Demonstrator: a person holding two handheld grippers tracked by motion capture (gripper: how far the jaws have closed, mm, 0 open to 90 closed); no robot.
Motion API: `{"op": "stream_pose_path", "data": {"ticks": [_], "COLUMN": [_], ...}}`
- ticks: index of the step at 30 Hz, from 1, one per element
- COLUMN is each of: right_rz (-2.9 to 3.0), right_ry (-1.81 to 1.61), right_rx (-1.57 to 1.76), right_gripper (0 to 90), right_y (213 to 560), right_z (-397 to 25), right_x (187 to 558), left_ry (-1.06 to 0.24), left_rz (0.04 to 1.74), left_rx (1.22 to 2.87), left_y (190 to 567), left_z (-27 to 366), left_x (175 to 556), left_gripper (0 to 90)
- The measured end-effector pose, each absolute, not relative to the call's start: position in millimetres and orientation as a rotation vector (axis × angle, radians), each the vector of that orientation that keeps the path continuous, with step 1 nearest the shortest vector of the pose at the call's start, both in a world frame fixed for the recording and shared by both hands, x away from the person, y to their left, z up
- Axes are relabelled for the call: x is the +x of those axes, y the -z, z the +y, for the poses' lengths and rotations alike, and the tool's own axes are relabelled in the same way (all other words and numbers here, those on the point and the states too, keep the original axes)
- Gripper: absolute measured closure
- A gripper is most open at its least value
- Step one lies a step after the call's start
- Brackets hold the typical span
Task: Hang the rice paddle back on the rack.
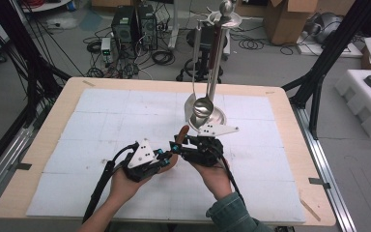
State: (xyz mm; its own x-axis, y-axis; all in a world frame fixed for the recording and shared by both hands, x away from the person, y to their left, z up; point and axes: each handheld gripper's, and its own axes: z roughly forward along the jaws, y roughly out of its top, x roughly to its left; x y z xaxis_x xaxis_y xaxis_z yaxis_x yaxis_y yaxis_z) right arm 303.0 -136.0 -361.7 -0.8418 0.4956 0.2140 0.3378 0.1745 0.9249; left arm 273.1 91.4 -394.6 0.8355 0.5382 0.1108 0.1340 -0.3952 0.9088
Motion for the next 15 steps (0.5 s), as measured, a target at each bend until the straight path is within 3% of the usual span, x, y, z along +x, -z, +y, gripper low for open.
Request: {"op": "stream_pose_path", "data": {"ticks": [6,15], "right_rz": [2.328,2.345], "right_ry": [-1.762,-1.750], "right_rx": [0.770,0.749], "right_gripper": [68.0,67.9], "right_y": [360.2,358.9], "right_z": [-138.8,-139.9], "right_x": [303.9,302.8], "left_ry": [-0.423,-0.433], "left_rz": [0.474,0.477], "left_rx": [1.958,1.965], "left_y": [395.0,396.1], "left_z": [91.6,90.6], "left_x": [273.7,273.7], "left_gripper": [76.4,82.5]}}
